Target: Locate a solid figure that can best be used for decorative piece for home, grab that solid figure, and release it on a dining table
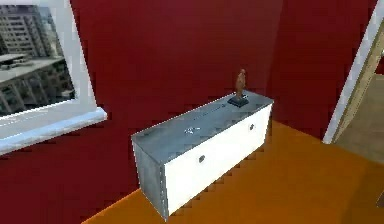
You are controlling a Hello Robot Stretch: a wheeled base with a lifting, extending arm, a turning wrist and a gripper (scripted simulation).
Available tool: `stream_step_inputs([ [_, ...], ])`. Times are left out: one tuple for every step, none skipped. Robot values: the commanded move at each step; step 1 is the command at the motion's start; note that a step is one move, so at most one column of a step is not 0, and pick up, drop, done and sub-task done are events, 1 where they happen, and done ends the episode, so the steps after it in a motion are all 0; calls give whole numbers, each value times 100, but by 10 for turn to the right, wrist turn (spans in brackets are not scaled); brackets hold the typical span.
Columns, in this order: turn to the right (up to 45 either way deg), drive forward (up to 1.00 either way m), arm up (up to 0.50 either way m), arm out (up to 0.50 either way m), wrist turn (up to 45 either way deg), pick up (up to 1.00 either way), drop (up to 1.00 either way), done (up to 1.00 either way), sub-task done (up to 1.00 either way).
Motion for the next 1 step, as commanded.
stream_step_inputs([
  [0,20,0,0,0,0,0,0,0],
])
